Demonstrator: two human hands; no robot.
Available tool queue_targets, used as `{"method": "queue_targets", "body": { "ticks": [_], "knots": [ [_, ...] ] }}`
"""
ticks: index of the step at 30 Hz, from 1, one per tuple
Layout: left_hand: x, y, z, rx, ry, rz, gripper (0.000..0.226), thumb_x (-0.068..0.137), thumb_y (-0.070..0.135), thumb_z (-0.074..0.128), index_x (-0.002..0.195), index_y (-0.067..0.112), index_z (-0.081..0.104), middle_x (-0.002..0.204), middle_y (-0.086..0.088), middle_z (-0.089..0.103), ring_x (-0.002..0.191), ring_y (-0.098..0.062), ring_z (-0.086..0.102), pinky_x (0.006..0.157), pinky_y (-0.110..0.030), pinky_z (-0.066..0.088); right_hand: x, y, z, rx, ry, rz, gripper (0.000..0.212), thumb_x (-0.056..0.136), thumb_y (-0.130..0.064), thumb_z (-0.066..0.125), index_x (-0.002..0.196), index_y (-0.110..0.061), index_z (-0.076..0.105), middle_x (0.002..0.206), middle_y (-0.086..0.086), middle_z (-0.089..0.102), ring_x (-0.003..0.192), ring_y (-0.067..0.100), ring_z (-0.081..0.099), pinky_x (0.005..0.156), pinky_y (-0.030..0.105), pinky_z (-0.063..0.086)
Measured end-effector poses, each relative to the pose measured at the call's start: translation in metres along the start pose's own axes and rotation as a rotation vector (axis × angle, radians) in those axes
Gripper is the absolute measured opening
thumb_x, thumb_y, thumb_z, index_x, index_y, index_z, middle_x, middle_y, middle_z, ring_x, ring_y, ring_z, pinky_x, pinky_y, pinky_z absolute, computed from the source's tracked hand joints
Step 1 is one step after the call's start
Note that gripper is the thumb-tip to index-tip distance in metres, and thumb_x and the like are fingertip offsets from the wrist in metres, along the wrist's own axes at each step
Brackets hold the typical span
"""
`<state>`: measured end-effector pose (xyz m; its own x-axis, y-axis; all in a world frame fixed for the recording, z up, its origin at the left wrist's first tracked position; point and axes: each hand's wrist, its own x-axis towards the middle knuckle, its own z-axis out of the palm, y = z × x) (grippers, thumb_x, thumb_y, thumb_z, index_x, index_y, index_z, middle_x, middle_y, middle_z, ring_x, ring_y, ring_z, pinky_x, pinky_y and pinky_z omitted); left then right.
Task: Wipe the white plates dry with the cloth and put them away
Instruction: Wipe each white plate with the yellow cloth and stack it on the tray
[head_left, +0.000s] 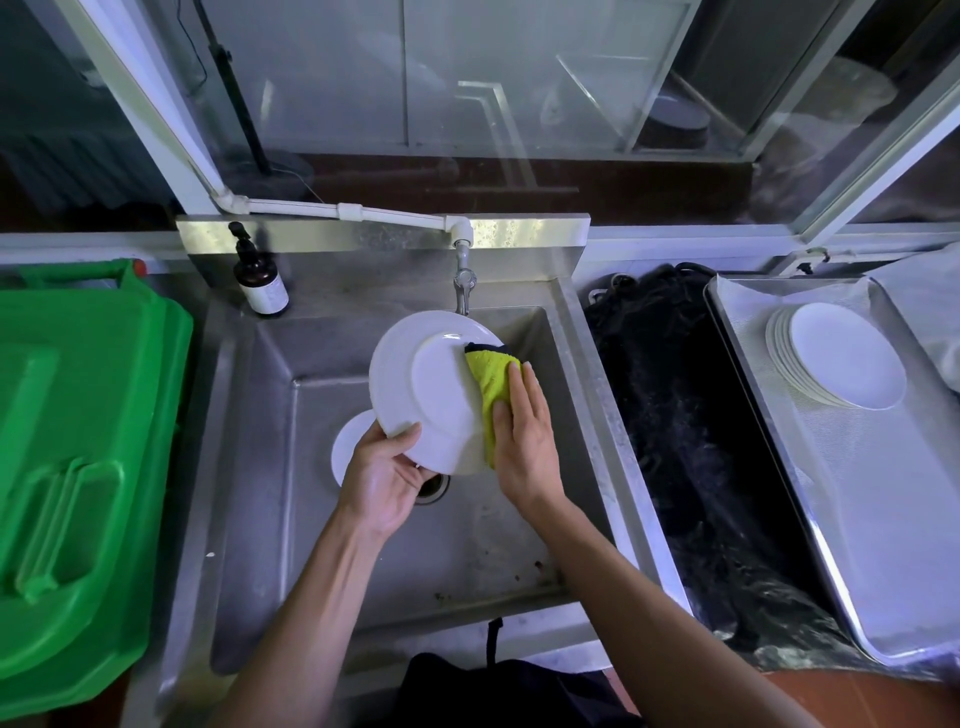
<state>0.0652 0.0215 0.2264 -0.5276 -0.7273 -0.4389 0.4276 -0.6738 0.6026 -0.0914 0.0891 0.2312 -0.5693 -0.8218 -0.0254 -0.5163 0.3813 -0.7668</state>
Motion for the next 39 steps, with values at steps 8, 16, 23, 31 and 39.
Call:
{"method": "queue_targets", "body": {
  "ticks": [8, 16, 23, 31, 39],
  "knots": [
    [-0.007, -0.003, -0.004, 0.066, -0.087, -0.009, 0.037, 0.084, 0.000, 0.056, 0.103, 0.021, 0.081, 0.118, -0.010, 0.073, 0.108, -0.029, 0.070, 0.094, -0.051, 0.050, 0.021, 0.001, -0.013, 0.009, 0.006, 0.028, 0.051, 0.109, -0.027, 0.037, 0.159, -0.024, 0.028, 0.167, -0.006, 0.021, 0.153, 0.009, 0.016, 0.124, 0.029, 0.018],
    [-0.008, -0.001, -0.012, 0.261, -0.100, -0.061, 0.033, 0.074, 0.002, 0.068, 0.099, 0.020, 0.080, 0.107, -0.015, 0.073, 0.098, -0.040, 0.063, 0.087, -0.061, 0.048, 0.041, -0.012, -0.023, -0.041, 0.005, -0.001, 0.049, 0.108, -0.027, 0.036, 0.157, -0.025, 0.034, 0.164, -0.006, 0.030, 0.150, 0.013, 0.027, 0.121, 0.035, 0.026],
    [-0.008, -0.005, -0.005, 0.351, -0.106, -0.084, 0.035, 0.071, 0.005, 0.072, 0.105, 0.011, 0.078, 0.114, -0.021, 0.073, 0.098, -0.037, 0.072, 0.074, -0.051, 0.061, 0.035, -0.027, -0.017, -0.127, 0.004, -0.200, 0.048, 0.107, -0.016, 0.040, 0.155, -0.016, 0.038, 0.163, 0.004, 0.033, 0.152, 0.023, 0.026, 0.121, 0.047, 0.025],
    [-0.007, -0.010, 0.001, 0.364, -0.114, -0.069, 0.035, 0.073, 0.004, 0.071, 0.107, 0.008, 0.076, 0.106, -0.018, 0.074, 0.093, -0.033, 0.072, 0.065, -0.039, 0.058, 0.010, -0.032, 0.000, -0.185, -0.089, -0.459, 0.049, 0.104, -0.017, 0.042, 0.153, -0.017, 0.043, 0.164, 0.004, 0.031, 0.153, 0.027, 0.022, 0.119, 0.049, 0.023],
    [-0.005, -0.011, 0.004, 0.386, -0.102, -0.053, 0.029, 0.069, 0.003, 0.070, 0.095, 0.014, 0.077, 0.095, -0.013, 0.072, 0.088, -0.030, 0.070, 0.069, -0.041, 0.059, -0.009, -0.029, 0.001, -0.165, -0.158, -0.537, 0.047, 0.107, -0.020, 0.038, 0.154, -0.017, 0.042, 0.166, 0.003, 0.027, 0.155, 0.024, 0.016, 0.119, 0.050, 0.022]
  ]
}}
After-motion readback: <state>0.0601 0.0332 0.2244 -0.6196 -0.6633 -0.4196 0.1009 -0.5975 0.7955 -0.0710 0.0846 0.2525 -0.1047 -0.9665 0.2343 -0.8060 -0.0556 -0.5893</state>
